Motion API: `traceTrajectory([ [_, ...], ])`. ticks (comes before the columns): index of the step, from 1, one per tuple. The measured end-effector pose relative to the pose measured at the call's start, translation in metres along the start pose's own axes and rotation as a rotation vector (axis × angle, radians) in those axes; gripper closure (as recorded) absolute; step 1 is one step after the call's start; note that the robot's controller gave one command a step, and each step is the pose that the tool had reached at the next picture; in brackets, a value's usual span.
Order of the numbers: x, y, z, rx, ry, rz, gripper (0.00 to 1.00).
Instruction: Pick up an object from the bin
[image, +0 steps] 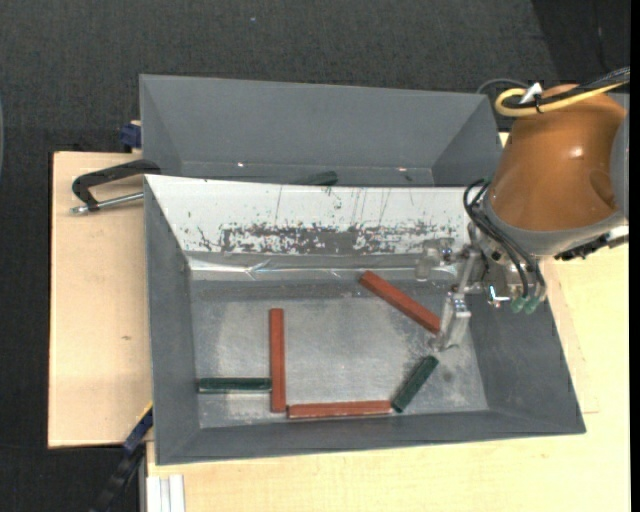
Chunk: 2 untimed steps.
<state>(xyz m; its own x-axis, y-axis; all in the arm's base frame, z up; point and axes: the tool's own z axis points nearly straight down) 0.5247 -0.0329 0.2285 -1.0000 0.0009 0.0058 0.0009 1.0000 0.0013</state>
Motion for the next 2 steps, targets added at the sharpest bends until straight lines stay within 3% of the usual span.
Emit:
traceTrajectory([
  [1, -0.002, 0.000, -0.004, 0.001, -0.009, -0.001, 0.00],
  [2, 0.007, -0.015, 0.044, 0.000, -0.015, 0.039, 0.00],
])
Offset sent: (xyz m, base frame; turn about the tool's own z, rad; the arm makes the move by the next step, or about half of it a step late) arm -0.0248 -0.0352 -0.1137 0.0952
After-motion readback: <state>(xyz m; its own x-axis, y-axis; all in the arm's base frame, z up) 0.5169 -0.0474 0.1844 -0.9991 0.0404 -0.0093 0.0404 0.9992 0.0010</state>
